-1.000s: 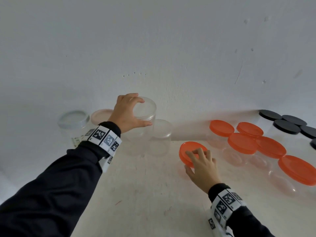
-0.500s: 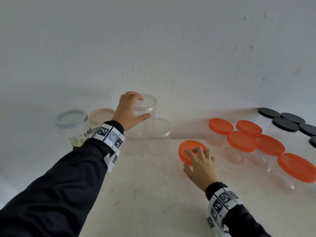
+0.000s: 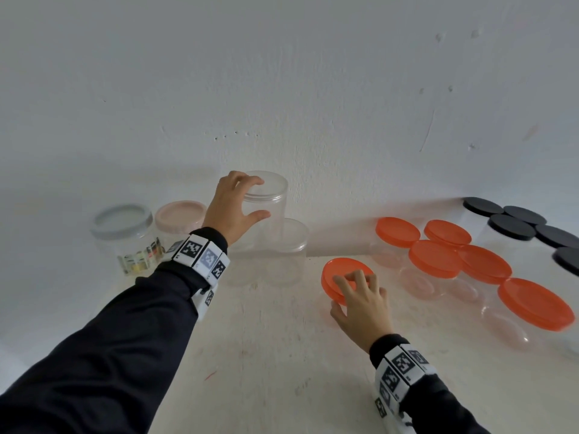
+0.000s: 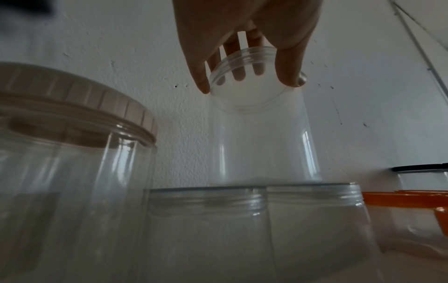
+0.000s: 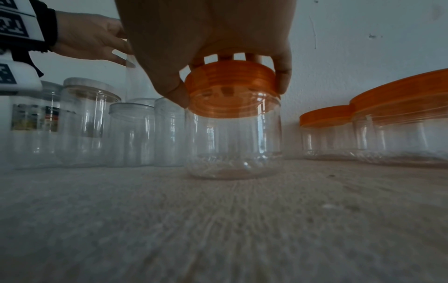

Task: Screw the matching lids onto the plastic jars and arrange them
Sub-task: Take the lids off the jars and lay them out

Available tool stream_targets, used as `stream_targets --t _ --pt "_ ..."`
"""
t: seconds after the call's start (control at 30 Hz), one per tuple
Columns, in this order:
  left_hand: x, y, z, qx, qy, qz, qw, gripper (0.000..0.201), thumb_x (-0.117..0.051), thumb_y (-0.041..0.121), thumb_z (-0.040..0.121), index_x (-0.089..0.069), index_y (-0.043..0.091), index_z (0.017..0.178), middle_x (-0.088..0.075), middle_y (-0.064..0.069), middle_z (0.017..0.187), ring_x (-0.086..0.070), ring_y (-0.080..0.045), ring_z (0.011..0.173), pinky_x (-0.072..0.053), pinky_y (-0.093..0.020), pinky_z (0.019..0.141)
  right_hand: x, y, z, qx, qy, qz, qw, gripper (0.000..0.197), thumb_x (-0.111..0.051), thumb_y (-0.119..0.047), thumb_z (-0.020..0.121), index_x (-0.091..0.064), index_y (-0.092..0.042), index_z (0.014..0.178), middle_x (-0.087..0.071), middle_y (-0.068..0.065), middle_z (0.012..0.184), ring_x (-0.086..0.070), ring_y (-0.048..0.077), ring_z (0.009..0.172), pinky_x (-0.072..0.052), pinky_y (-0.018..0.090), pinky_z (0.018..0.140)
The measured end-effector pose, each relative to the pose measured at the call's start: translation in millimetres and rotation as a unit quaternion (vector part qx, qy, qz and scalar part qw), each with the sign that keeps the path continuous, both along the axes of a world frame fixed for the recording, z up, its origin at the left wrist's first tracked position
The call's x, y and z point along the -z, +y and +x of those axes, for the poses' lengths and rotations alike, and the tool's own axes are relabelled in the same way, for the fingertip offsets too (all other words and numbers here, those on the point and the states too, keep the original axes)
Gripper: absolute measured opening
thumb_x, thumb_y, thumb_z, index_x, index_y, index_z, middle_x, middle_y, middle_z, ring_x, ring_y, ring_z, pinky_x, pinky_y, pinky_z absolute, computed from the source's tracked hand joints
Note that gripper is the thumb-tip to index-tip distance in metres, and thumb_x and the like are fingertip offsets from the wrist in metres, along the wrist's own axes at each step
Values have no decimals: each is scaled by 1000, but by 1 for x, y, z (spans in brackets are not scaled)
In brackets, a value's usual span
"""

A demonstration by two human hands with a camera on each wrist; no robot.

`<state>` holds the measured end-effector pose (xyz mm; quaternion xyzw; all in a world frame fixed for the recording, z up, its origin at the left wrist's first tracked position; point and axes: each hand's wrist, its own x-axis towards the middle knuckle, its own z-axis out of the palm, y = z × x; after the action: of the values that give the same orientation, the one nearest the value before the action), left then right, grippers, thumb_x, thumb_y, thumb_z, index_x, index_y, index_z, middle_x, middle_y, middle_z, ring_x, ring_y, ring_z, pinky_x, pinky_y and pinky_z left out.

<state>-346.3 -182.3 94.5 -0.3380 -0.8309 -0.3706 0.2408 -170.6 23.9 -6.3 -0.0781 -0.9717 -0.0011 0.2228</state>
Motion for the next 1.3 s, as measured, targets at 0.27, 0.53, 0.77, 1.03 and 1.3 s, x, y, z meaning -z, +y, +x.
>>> stream_targets --t 0.27,0.53,0.77,1.03,1.3 --pt "3 6 -1 -4 -2 23 1000 46 -78 19 71 -61 6 112 -51 -12 112 -45 -26 117 -31 -21 87 -4 10 -14 -22 -77 -113 990 45 -54 -25 91 -45 -18 134 -44 6 135 -31 34 128 -41 49 97" --pt "6 4 -6 10 -10 41 999 46 -78 18 70 -61 6 112 -52 -12 113 -45 -25 121 -32 -23 91 -11 20 -63 -38 -78 -182 980 41 -49 -16 94 -47 -14 135 -42 3 142 -25 29 133 -24 35 108" --pt "12 3 -10 32 -18 76 996 45 -78 15 70 -61 5 111 -51 -13 112 -43 -26 123 -31 -24 95 -18 17 -83 -16 -94 -178 979 41 -46 -14 96 -45 -13 136 -40 4 144 -23 28 133 -23 33 107" --pt "15 7 -10 41 -14 85 995 46 -79 12 69 -61 4 111 -51 -13 112 -41 -28 125 -30 -24 97 -19 19 -90 0 -123 -176 977 43 -44 -13 96 -41 -15 139 -35 3 148 -22 27 138 -23 36 109" --pt "18 5 -13 34 -2 77 996 46 -76 17 74 -59 6 115 -50 -14 117 -40 -28 126 -33 -26 94 -35 13 -88 36 -219 -132 966 52 -38 -20 100 -19 -24 148 -9 -4 157 -1 23 145 -4 53 113"
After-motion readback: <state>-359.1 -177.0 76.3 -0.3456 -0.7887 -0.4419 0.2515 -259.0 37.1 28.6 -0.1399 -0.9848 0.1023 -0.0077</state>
